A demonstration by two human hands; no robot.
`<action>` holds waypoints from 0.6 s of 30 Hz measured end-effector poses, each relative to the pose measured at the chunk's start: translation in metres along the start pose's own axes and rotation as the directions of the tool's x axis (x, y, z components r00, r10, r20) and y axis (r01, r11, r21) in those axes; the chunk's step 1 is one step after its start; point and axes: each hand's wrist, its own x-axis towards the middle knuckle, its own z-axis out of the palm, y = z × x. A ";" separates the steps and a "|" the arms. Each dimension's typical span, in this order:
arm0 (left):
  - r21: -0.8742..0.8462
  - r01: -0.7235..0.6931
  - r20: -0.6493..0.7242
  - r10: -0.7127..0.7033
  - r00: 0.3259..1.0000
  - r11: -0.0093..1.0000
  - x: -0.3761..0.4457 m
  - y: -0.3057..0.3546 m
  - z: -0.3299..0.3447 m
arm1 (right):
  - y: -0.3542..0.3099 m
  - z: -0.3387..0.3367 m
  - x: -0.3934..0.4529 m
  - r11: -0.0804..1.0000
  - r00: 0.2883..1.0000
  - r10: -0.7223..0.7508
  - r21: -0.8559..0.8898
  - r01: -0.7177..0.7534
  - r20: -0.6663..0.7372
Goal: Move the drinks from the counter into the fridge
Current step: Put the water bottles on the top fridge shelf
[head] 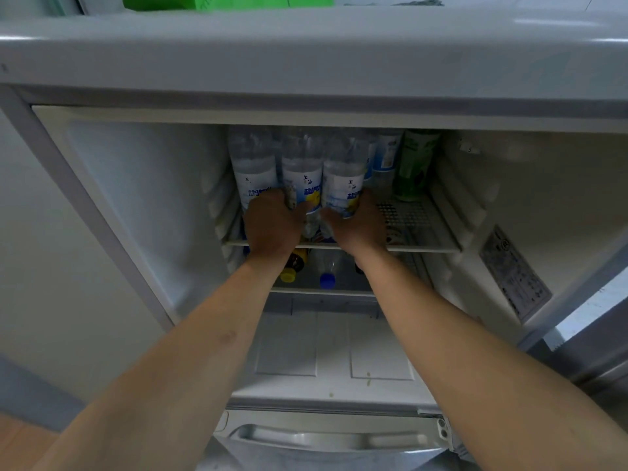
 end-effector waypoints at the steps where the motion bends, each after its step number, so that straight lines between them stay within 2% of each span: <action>1: 0.063 -0.005 0.011 0.004 1.000 0.998 0.002 -0.002 -0.003 | 0.000 0.000 0.000 1.000 1.000 -0.002 0.011 0.002 -0.004; 2: 0.086 -0.002 0.011 0.001 1.000 0.996 0.004 -0.005 -0.006 | 0.001 0.000 -0.002 1.000 1.000 -0.006 0.024 0.006 -0.005; 8: -0.028 0.030 -0.034 -0.031 0.999 0.999 -0.014 -0.016 0.003 | 0.004 0.003 -0.012 0.997 0.995 -0.044 0.053 0.049 -0.091; 13: -0.349 0.045 -0.175 -0.112 0.978 0.936 -0.027 -0.033 0.016 | 0.010 0.001 -0.016 0.998 0.996 -0.052 0.036 0.055 -0.078; 18: -0.407 0.041 -0.186 -0.127 0.974 0.913 -0.023 -0.039 0.019 | 0.008 0.006 -0.018 0.999 0.993 -0.041 0.015 0.043 -0.113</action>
